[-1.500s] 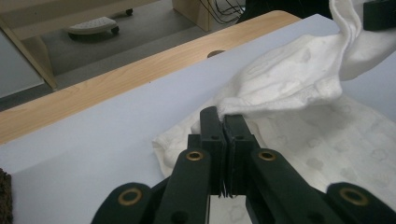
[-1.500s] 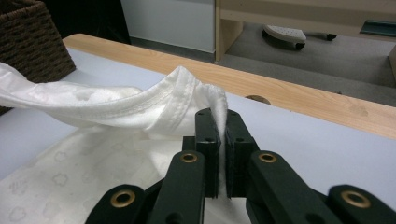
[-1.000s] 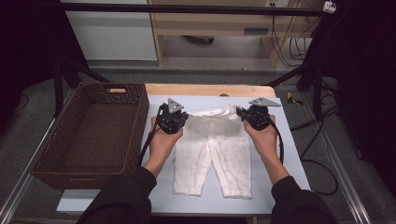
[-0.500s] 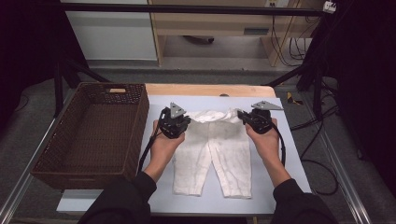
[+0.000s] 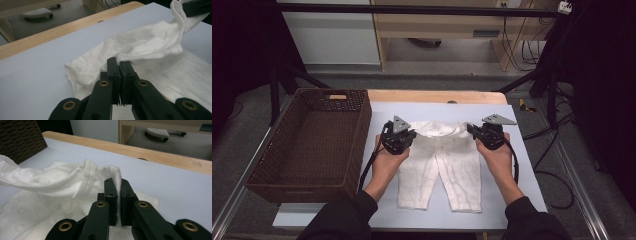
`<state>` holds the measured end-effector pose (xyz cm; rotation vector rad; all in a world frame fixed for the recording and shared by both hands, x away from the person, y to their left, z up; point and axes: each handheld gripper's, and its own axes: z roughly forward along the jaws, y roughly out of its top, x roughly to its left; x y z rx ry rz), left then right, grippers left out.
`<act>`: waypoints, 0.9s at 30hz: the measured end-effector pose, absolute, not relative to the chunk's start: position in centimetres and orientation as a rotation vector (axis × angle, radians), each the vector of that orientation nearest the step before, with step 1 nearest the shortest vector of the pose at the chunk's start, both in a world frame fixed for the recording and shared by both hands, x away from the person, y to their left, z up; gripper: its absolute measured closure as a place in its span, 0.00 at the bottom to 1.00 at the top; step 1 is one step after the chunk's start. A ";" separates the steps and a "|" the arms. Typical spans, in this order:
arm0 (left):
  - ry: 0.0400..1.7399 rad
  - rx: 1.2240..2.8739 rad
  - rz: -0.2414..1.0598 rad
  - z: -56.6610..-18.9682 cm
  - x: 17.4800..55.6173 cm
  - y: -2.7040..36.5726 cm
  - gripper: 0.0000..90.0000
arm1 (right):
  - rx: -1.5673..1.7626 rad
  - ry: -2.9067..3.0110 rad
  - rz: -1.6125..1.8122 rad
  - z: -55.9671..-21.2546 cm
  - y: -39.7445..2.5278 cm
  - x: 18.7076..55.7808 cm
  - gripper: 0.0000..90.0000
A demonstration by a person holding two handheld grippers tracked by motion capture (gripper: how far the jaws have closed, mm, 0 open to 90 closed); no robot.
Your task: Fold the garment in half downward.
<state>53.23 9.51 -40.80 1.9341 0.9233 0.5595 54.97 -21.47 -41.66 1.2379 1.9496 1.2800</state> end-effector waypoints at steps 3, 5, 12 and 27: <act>0.921 1.930 0.555 -40.9 53.0 9.5 0.98 | 1.241 1.950 1.285 -41.8 -21.5 54.7 0.96; 0.918 1.929 0.543 -41.2 52.7 9.5 0.98 | 1.241 1.949 1.291 -42.2 -21.7 54.4 0.96; 0.921 1.919 0.519 -42.1 52.1 9.6 0.98 | 1.265 1.956 1.293 -43.2 -21.9 53.9 0.96; 0.910 1.897 0.523 -43.2 50.6 9.7 0.98 | 1.274 1.974 1.303 -44.3 -22.1 52.2 0.96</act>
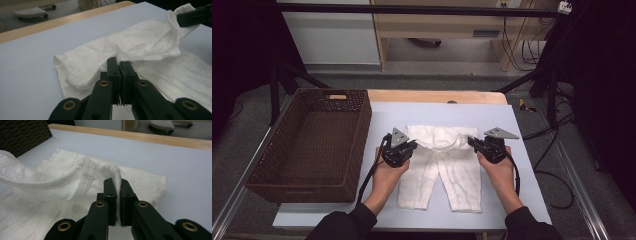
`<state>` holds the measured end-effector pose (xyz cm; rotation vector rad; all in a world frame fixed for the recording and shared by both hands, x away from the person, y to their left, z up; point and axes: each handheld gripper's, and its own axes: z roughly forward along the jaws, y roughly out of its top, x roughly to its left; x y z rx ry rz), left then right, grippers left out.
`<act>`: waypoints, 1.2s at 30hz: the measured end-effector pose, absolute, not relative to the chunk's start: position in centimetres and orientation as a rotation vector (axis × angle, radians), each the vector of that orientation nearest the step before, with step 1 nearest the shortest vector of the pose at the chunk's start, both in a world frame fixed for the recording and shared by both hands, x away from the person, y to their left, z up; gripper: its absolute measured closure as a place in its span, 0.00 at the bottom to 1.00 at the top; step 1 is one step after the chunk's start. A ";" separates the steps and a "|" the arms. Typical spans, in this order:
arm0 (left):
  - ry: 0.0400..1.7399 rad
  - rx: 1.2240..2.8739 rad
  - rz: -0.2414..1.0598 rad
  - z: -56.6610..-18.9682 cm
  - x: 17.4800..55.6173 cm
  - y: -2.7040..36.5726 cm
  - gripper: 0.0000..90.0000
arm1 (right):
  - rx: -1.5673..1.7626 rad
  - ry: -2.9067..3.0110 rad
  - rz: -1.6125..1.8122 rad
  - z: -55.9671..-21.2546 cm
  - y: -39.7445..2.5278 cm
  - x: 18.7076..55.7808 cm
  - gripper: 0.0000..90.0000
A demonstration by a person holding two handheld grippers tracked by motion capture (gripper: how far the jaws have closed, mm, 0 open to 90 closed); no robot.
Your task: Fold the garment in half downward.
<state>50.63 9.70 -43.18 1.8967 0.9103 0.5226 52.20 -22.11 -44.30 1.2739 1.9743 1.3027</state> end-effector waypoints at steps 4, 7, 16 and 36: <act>0.910 1.899 0.514 -43.4 50.4 9.7 0.98 | 1.273 1.976 1.307 -44.5 -22.1 51.8 0.96; 0.909 1.900 0.504 -43.7 50.0 9.8 0.98 | 1.274 1.979 1.310 -44.6 -22.2 51.4 0.96; 0.907 1.884 0.498 -44.2 48.8 10.4 0.98 | 1.281 1.955 1.324 -44.8 -22.3 50.1 0.96; 0.906 1.859 0.470 -44.7 47.1 11.2 0.98 | 1.269 1.986 1.339 -45.4 -21.8 47.6 0.95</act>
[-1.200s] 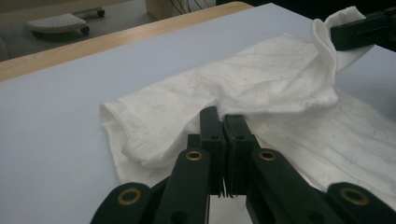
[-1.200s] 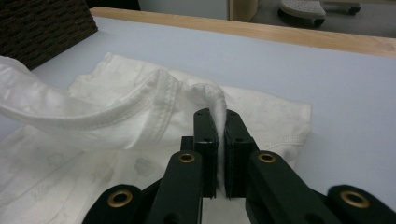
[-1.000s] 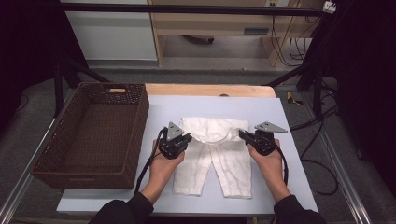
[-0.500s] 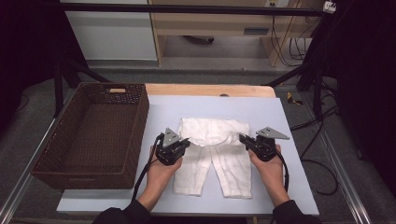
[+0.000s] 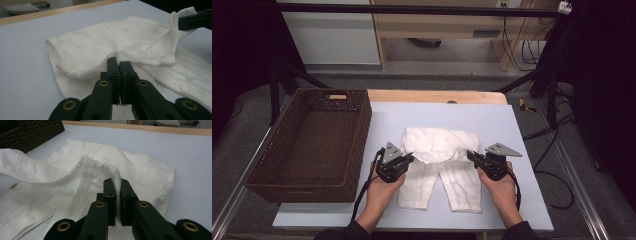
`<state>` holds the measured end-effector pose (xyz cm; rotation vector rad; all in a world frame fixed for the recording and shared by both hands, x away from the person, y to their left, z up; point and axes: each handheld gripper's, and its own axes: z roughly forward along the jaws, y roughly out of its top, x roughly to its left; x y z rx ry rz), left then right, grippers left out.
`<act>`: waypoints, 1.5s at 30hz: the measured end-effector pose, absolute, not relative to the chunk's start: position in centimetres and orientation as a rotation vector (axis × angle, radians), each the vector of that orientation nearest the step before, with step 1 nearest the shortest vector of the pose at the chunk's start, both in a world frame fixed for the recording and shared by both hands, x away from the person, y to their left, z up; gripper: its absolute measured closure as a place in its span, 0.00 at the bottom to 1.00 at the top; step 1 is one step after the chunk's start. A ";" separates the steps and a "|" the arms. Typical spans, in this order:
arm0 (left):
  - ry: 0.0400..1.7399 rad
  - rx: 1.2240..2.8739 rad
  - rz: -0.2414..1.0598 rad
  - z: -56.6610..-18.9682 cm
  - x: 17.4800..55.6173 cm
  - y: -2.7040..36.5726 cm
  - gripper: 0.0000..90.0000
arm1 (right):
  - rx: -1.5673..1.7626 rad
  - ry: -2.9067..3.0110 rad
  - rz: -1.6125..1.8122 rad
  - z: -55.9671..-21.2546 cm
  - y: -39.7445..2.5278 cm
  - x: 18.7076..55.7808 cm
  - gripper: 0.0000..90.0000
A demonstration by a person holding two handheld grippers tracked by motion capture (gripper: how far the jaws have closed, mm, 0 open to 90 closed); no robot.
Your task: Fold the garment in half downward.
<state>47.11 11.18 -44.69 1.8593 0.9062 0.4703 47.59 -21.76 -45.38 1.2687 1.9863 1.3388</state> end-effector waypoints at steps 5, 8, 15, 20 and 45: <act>0.904 1.853 0.471 -44.7 46.4 11.5 0.98 | 1.271 1.987 1.349 -45.4 -21.8 47.1 0.95; 0.902 1.847 0.472 -44.7 45.9 11.7 0.98 | 1.270 1.990 1.356 -45.5 -22.0 46.5 0.95; 0.858 1.860 0.501 -45.0 44.0 11.8 0.98 | 1.274 2.005 1.356 -46.2 -22.0 44.9 0.95; 0.859 1.869 0.492 -45.3 43.3 12.0 0.98 | 1.274 2.005 1.379 -46.2 -21.9 44.0 0.95; 0.873 1.865 0.431 -46.2 41.7 12.7 0.98 | 1.228 2.074 1.335 -47.0 -21.8 41.7 0.95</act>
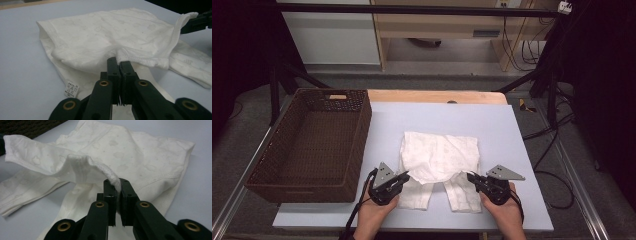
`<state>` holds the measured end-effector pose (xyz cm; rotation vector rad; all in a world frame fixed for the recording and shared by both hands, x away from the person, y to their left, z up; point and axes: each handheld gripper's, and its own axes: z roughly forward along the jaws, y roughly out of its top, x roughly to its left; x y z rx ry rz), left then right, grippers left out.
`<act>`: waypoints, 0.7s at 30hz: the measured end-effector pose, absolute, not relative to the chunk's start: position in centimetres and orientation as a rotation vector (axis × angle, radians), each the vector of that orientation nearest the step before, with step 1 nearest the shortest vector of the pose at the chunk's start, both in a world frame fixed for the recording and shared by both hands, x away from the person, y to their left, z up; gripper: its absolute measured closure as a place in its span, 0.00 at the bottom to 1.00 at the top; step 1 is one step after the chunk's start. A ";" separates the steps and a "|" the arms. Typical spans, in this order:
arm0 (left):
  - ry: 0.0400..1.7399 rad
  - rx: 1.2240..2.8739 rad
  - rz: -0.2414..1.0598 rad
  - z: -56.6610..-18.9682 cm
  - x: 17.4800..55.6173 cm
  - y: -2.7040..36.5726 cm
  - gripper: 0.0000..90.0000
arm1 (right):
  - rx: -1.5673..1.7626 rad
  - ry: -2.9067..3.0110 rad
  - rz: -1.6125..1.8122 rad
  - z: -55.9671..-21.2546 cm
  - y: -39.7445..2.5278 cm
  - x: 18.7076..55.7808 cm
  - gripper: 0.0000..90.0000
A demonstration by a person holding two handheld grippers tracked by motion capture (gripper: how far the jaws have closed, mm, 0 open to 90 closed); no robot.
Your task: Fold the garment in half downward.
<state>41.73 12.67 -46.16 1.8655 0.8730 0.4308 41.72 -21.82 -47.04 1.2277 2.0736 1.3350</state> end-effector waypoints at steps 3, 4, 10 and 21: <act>0.863 1.869 0.432 -46.1 41.5 12.6 0.98 | 1.229 2.068 1.342 -47.0 -22.0 41.3 0.95; 0.862 1.868 0.430 -46.1 41.4 12.5 0.98 | 1.229 2.068 1.342 -47.0 -22.0 41.3 0.95; 0.865 1.872 0.414 -46.3 41.4 12.6 0.98 | 1.214 2.088 1.318 -47.1 -21.9 40.9 0.95; 0.876 1.880 0.409 -46.7 41.1 13.1 0.98 | 1.214 2.122 1.304 -47.2 -21.3 40.7 0.95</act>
